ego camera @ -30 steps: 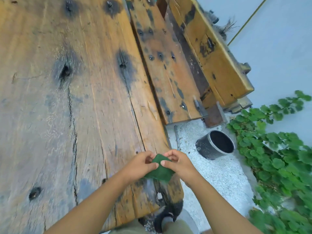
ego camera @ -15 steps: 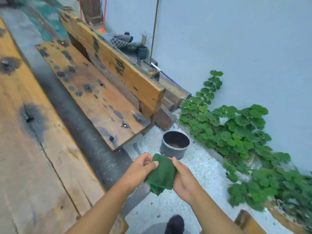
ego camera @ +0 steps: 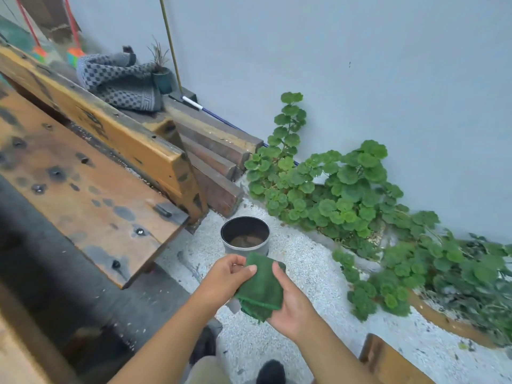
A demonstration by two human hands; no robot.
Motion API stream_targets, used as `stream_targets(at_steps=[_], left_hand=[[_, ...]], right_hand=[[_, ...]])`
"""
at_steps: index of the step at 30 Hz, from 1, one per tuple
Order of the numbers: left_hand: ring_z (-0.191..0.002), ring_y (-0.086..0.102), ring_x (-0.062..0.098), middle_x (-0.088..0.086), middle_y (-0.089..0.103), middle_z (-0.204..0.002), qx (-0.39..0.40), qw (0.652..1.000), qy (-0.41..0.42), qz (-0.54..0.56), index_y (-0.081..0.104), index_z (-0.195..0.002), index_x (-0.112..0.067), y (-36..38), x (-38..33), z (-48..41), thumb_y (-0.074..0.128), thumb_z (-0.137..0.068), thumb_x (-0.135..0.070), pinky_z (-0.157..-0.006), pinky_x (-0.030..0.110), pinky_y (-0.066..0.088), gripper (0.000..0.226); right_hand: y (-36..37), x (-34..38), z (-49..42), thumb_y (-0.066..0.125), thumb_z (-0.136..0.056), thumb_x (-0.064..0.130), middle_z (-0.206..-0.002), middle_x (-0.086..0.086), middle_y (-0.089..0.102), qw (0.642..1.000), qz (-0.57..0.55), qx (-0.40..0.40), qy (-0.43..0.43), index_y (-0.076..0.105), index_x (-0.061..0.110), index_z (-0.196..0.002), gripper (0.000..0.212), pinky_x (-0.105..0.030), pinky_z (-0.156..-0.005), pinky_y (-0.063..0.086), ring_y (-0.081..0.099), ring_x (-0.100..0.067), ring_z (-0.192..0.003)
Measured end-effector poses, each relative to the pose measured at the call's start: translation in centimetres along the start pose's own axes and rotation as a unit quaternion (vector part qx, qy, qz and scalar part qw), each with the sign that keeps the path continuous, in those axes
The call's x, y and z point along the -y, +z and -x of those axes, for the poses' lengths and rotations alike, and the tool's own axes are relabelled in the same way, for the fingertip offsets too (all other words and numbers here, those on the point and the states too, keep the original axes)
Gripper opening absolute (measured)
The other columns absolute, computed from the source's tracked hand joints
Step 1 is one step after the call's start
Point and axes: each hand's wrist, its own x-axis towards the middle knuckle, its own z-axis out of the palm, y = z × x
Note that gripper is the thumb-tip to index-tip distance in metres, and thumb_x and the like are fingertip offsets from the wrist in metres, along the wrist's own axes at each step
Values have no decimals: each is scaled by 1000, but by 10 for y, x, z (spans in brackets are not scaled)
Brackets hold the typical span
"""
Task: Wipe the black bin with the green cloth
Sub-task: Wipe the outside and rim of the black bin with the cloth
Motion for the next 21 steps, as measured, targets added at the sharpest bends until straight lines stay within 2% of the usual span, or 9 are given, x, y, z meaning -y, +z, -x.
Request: stream_targets(at_steps=[3,5,7,10,13,16,21], left_hand=[[-90,75,28,14,78,-99,26,999,16,-23,64,-114,-10,-3,14,-48,76,-84,-26,-77,35,59,36],[-92,74,29,17,75,-104,32,998,21,-55,62,-118,-9,-6,34,-89,76,-86,-15,-82,41,60,35],[-90,73,29,19,74,-104,38,995,27,-86,61,-119,-5,-12,58,-136,74,-86,-6,-82,41,61,35],[-94,72,32,23,72,-107,43,991,34,-119,61,-117,-1,-21,113,-212,72,-87,-3,-86,43,59,33],[-93,70,28,24,71,-110,52,984,42,-167,63,-116,-1,-29,166,-286,74,-86,-4,-86,41,58,32],[-92,67,31,24,68,-105,79,981,45,-174,61,-118,3,-33,216,-357,71,-87,-1,-91,46,55,33],[-86,67,25,16,68,-99,90,973,70,-199,65,-117,-1,-37,261,-448,70,-88,0,-83,42,57,29]], right_hand=[[-27,3,-42,71,-91,32,-135,-26,60,1000,15,-17,-15,68,7,-127,44,-48,-90,56,61,-41,-122],[-55,-1,-81,72,-89,26,-133,-27,61,999,3,-33,-25,67,6,-127,43,-48,-87,57,63,-41,-119],[-87,-9,-124,68,-92,21,-134,-27,61,998,-16,-45,-37,63,6,-133,43,-50,-88,56,62,-41,-120],[-152,-29,-198,64,-95,18,-135,-26,60,997,-38,-50,-47,58,6,-137,44,-50,-90,56,61,-41,-122],[-217,-44,-266,64,-94,19,-134,-26,61,995,-58,-56,-55,57,5,-137,46,-50,-91,56,60,-41,-122],[-270,-50,-326,62,-94,21,-133,-25,62,995,-56,-51,-71,56,4,-137,47,-50,-92,55,61,-41,-122],[-328,-47,-393,64,-88,26,-129,-23,66,991,-63,-68,-99,56,6,-137,53,-47,-87,58,66,-37,-113]])
